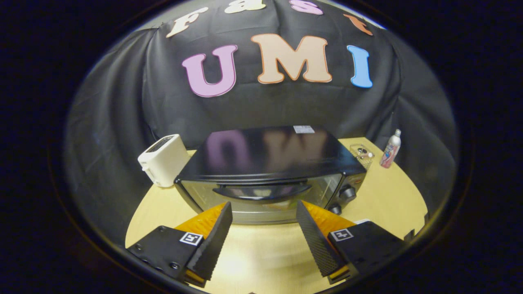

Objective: Open the toaster oven, put the food inside, and close the toaster oven door.

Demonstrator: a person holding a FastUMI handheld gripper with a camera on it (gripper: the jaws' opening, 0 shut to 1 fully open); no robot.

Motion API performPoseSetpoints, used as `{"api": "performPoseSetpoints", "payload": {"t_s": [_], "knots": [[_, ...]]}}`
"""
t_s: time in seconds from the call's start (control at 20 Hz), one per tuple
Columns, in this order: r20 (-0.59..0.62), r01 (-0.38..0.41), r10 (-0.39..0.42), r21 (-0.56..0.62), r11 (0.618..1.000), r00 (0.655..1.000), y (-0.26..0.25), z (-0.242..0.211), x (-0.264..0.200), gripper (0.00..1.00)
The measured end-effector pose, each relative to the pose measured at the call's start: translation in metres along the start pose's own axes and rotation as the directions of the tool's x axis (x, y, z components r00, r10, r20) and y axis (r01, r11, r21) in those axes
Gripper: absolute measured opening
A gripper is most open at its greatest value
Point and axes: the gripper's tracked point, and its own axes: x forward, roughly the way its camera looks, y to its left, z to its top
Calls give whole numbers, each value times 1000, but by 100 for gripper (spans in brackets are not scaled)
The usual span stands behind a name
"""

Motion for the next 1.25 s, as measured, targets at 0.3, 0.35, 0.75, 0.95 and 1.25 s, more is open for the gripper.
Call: {"api": "performPoseSetpoints", "payload": {"t_s": [0.3,0.35,0.75,0.95,1.25], "knots": [[165,-35,43,-56,998,985,12,95,-29,97],[196,-43,53,-56,997,979,15,111,-36,97],[344,-83,82,-12,996,935,11,174,-85,97],[355,-88,81,5,996,931,4,173,-97,97],[349,-101,99,-10,995,932,-5,161,-108,97]]}}
